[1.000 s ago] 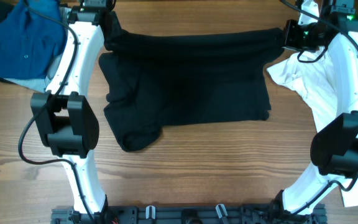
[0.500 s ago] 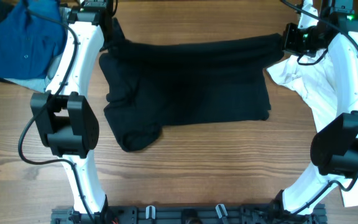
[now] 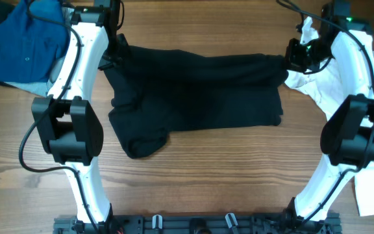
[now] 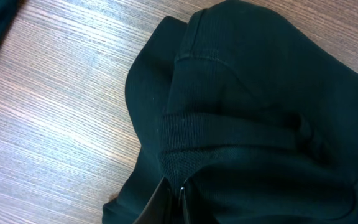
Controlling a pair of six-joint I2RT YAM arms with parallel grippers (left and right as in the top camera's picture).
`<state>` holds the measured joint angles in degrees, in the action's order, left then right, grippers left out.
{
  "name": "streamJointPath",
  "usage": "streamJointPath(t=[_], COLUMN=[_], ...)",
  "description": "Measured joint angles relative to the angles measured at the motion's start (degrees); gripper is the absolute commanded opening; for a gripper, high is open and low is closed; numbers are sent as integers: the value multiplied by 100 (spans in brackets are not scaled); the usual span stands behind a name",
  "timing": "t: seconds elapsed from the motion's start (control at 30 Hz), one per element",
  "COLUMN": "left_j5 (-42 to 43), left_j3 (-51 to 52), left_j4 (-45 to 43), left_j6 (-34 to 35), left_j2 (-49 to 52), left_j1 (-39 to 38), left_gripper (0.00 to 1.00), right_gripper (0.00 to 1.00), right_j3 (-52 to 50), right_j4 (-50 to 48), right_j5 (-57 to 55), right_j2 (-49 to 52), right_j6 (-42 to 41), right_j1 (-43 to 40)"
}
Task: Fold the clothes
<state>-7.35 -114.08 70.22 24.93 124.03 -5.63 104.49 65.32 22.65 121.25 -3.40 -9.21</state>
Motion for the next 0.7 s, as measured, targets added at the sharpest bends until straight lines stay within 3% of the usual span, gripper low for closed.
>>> streamJointPath(t=[0.37, 0.7], left_j5=[44, 59], left_j3=[2, 66], left_j4=[74, -7], left_j6=[192, 203], left_j2=[-9, -20], left_j1=[0, 0], left_gripper=[4, 4], right_gripper=[5, 4], right_j3=[0, 2], right_j4=[109, -2352], right_j5=[136, -37], right_j2=[79, 81], right_j6=[22, 264], right_j1=[0, 24])
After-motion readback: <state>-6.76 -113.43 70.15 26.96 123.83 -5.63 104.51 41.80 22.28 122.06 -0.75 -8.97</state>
